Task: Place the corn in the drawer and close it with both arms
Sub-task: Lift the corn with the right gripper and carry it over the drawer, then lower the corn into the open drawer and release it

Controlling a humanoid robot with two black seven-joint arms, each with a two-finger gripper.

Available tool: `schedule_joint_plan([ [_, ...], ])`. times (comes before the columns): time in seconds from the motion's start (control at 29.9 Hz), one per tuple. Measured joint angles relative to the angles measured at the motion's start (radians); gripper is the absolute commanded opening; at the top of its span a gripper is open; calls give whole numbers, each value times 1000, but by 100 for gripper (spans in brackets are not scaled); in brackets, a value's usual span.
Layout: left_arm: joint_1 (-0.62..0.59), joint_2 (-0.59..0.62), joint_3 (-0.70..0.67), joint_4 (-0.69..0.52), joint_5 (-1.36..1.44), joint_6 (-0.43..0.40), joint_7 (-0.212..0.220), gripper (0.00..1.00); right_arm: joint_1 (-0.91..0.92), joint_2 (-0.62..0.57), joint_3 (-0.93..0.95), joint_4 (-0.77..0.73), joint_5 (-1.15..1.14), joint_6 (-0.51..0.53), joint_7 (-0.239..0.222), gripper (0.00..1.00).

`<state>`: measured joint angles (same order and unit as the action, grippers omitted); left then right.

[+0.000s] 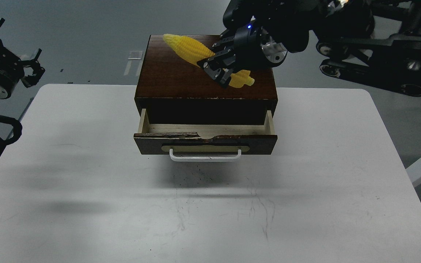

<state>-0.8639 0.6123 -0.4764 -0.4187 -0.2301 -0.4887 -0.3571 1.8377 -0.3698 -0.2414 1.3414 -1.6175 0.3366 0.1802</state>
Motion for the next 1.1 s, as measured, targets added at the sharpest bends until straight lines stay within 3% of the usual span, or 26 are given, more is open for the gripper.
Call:
schedule_joint_plan([
  [0.2,-5,22,-2,0,0,0,-1,98,-13,55,-26,112,-216,4,3,9],
  [0.43,-4,43,-1,0,-1,0,-3,98,-19,61,-78,95,-374,5,3,10],
  [0.57,-3,43,-1,0,-2,0,-3,98,-37,62,-80,94,-378,6,3,25],
  [0.77,-3,40,-1,0,-2,0,-3,98,-78,71,-83,92,-377,6,2,29],
  [0.87,-3,40,-1,3,-2,0,2,98,-97,72,-85,89,-377,6,2,52],
  [0.97,-3,41,-2,6,-2,0,3,98,-106,72,-85,88,-376,6,2,62],
  [1.1,-3,46,-2,6,-2,0,3,98,-111,70,-85,89,-371,6,2,66],
])
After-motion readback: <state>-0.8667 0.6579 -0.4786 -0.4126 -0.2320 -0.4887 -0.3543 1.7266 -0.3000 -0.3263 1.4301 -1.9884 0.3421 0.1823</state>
